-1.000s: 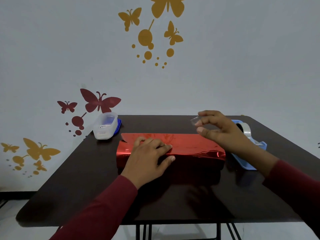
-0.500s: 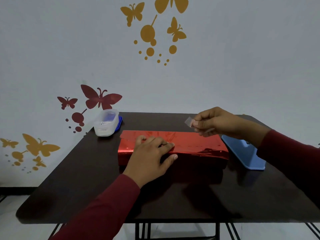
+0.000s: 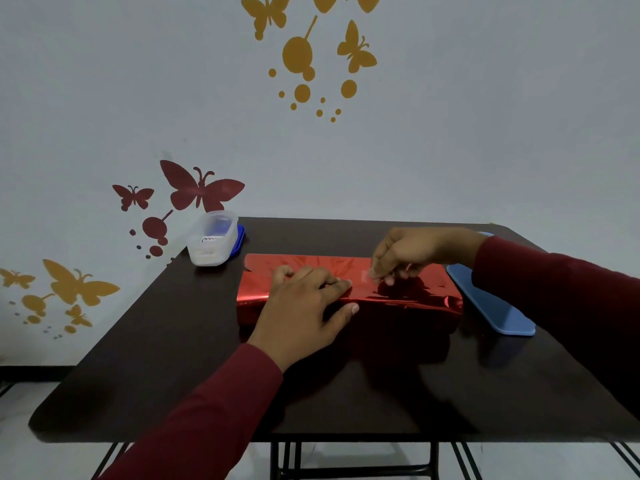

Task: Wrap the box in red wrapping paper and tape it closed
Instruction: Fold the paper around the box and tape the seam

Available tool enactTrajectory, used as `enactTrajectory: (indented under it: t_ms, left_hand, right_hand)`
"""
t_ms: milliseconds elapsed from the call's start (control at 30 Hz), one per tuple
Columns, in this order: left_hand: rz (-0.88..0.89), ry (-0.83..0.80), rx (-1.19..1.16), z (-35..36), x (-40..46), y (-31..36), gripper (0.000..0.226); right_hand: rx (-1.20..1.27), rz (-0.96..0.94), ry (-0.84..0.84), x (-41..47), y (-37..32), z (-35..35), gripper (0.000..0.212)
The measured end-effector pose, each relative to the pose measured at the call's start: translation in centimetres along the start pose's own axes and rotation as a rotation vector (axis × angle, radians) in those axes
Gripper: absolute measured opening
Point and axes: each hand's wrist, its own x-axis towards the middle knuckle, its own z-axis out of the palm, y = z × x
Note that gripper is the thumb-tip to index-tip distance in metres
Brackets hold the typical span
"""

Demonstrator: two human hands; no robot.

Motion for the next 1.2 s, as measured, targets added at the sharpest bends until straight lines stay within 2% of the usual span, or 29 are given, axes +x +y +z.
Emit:
enactTrajectory:
  t_ms: [667,1200]
  left_hand:
    - [-0.003,0.008,-0.019,-0.1,0.0,0.1,0.052]
    - [-0.010,-0.005,-0.021,-0.3,0.1,0.1,0.054]
  right_hand:
    - [-0.092,0.020,0.027,1.5,0.3,0.2,0.011]
    - [-0.241,0.005,0.030,1.5,-0.3,0.1,0.018]
